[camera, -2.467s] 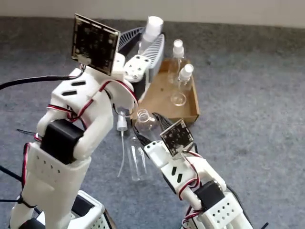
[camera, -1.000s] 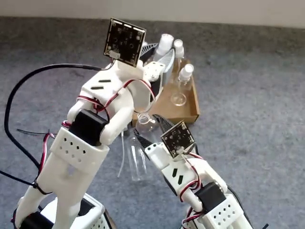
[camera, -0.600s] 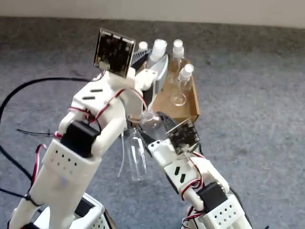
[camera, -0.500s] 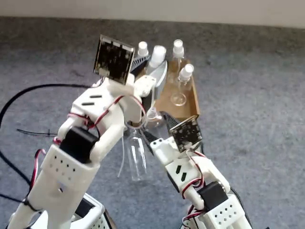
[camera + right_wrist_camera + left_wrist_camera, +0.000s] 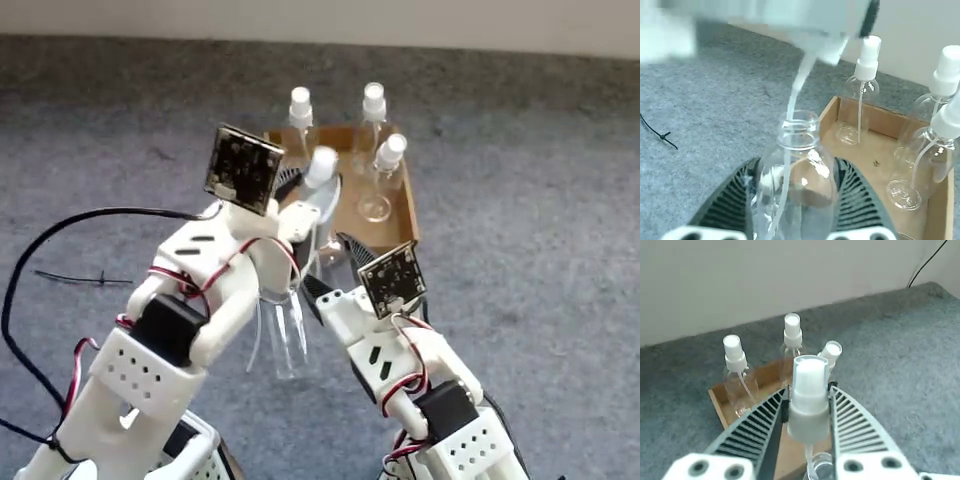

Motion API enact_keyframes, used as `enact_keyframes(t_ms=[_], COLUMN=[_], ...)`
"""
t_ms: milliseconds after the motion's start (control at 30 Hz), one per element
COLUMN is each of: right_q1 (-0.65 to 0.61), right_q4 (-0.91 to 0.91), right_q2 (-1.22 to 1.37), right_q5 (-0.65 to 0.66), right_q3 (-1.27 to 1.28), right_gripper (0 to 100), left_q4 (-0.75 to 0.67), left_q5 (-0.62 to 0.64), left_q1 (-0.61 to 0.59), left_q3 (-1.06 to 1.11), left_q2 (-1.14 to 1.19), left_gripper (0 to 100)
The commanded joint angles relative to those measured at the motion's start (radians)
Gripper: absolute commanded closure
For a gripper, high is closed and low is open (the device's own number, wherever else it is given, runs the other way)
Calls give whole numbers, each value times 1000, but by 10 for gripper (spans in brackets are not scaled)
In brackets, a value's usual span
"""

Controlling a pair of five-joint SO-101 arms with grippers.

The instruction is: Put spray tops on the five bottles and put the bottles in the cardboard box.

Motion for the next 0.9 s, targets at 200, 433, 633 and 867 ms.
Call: enact_keyframes(t_ms=[200, 433, 633, 867], right_q1=[24, 24, 24, 22], right_q4=[-4, -4, -4, -4], right_q2=[-12, -12, -12, -12], right_q5=[-11, -11, -11, -11], right_q3=[-19, -16, -16, -16], right_gripper=[995, 995, 995, 995], left_q4=[-12, -12, 55, 74], left_q5=[5, -29, -43, -126], left_q1=[21, 28, 27, 21], left_q3=[209, 286, 223, 62], left_q2=[-188, -243, -246, -242], left_gripper=[989, 950, 861, 858])
